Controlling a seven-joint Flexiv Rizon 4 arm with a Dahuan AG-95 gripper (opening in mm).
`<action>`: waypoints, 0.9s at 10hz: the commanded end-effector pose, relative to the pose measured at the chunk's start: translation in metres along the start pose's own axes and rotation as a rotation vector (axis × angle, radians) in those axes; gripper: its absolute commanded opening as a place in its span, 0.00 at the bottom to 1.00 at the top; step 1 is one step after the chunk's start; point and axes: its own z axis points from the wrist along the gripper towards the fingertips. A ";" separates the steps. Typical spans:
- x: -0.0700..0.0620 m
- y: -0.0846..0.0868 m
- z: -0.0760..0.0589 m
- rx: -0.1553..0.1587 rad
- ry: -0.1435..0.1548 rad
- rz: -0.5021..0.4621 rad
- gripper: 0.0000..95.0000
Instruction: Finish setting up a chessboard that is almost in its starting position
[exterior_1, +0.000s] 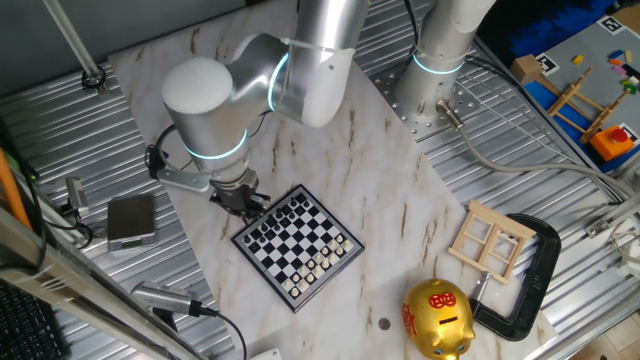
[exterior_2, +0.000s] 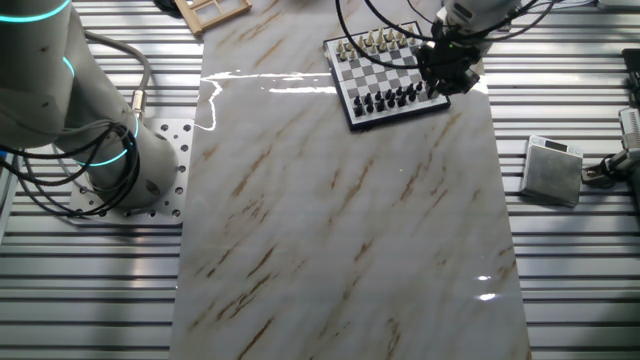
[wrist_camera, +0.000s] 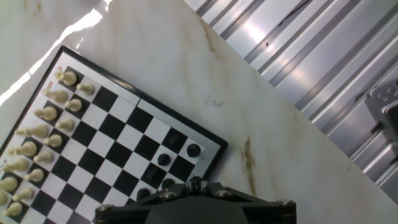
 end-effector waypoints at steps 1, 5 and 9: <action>-0.001 0.001 0.001 0.005 -0.001 0.003 0.00; -0.007 0.007 0.005 0.014 -0.002 0.015 0.00; -0.007 0.008 0.005 0.022 -0.010 0.008 0.00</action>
